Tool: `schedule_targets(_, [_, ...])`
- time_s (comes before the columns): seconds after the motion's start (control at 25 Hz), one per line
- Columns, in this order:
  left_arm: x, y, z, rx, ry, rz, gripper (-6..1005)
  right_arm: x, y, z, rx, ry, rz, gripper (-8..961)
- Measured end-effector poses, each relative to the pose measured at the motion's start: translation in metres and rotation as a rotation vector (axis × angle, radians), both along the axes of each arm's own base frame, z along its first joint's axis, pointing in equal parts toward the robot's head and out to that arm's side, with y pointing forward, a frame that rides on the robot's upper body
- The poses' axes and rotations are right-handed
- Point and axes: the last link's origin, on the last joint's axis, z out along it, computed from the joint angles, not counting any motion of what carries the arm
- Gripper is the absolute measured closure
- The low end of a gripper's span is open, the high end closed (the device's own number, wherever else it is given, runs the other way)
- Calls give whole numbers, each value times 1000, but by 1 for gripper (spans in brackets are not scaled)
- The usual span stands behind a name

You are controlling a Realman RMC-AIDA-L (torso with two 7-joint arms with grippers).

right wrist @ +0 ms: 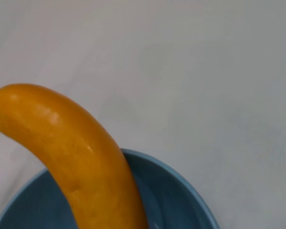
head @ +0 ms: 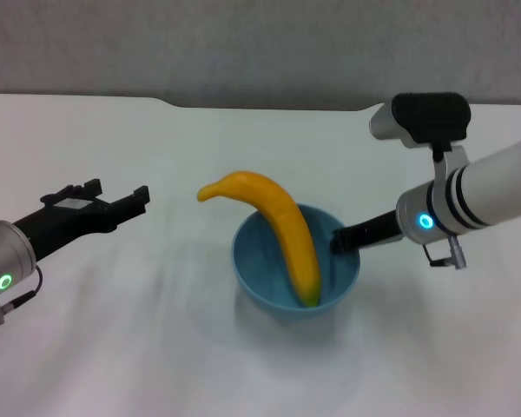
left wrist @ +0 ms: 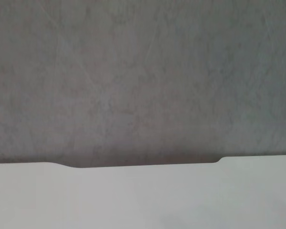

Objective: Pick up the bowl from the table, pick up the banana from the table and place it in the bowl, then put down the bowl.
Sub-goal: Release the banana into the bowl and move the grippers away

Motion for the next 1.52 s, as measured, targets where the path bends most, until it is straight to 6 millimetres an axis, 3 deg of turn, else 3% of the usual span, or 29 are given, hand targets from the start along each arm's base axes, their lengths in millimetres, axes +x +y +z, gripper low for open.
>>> schedule_targets(0.48, [2, 0, -5, -13, 3, -5, 104, 12, -15, -8, -39, 9, -30, 912])
schedule_targets(1.2, [1, -4, -9, -26, 8, -5, 105, 19, -18, -5, -22, 27, -21, 907])
schedule_targets(1.52, [-4, -7, -8, -25, 7, 8, 106, 19, -24, 0, -1, 57, 36, 610])
